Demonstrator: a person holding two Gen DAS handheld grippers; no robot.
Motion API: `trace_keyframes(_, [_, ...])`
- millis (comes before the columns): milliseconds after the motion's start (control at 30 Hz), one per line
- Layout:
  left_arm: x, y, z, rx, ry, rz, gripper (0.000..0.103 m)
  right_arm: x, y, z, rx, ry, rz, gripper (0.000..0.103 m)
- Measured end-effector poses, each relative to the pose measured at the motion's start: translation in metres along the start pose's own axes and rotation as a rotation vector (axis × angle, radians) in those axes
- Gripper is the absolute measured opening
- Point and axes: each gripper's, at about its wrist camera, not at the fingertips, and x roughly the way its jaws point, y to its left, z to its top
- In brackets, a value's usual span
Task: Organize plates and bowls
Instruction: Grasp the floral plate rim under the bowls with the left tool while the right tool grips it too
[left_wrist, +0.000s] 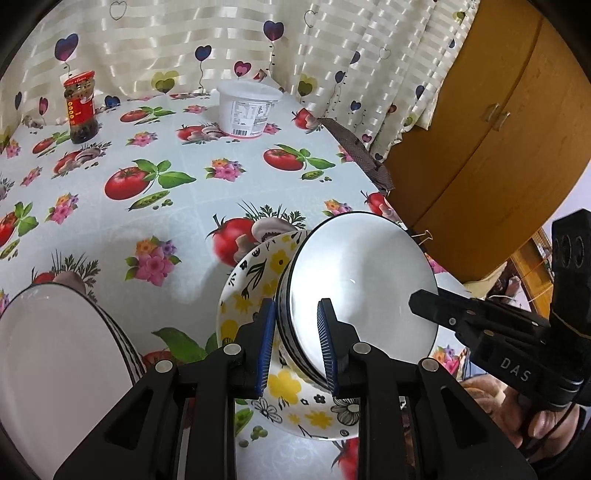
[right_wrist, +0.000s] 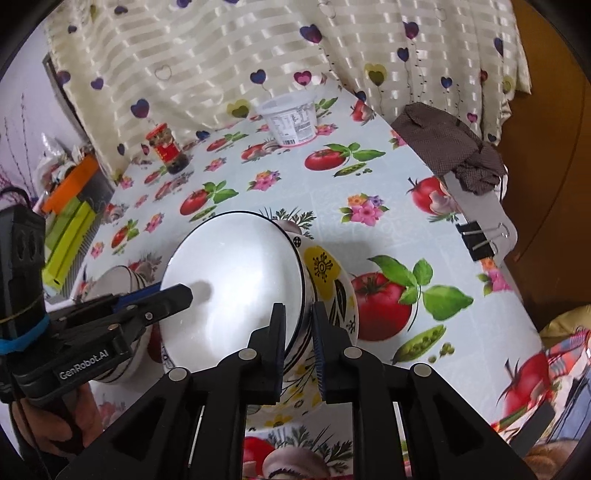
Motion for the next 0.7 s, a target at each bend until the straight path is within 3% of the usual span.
trace_keyframes(500, [-0.007, -0.01, -0.011, 0.032, 0.009, 0.026, 0.022, -0.011, 0.014, -0.011, -0.083, -0.005, -0.05, 0.012])
trace_keyframes(700, [-0.015, -0.008, -0.004, 0.018, 0.021, -0.003, 0.022, -0.006, 0.003, 0.0, -0.025, 0.079, 0.004, 0.012])
